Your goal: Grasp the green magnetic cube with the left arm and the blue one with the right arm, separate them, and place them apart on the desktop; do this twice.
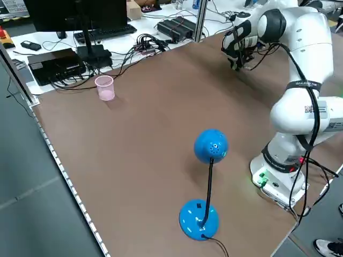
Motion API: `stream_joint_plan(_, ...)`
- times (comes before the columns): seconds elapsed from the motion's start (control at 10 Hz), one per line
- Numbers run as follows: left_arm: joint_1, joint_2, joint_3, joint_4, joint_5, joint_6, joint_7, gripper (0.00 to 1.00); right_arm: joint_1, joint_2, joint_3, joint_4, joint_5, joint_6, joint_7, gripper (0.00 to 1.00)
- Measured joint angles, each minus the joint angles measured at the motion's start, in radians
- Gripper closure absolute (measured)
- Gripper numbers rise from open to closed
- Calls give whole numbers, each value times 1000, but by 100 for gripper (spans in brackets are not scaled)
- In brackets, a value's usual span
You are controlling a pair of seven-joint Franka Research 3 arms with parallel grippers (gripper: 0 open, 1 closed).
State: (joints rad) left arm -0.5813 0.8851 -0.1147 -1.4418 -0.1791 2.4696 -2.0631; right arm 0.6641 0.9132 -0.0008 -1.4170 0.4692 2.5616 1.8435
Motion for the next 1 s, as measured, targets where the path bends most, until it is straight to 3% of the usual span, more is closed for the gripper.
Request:
stream_joint_plan(0.1, -3, 0, 0, 0, 0, 0, 0, 69, 0, 0, 0, 0, 0, 0, 0, 76)
stream_joint_plan(0.3, -3, 0, 2, 0, 1, 0, 1, 76, 0, 0, -1, 0, 0, -1, 0, 76)
stream_joint_plan(1.0, 3, 0, 8, 1, 1, 1, 16, 76, 0, 0, -3, 0, 0, -1, 0, 76)
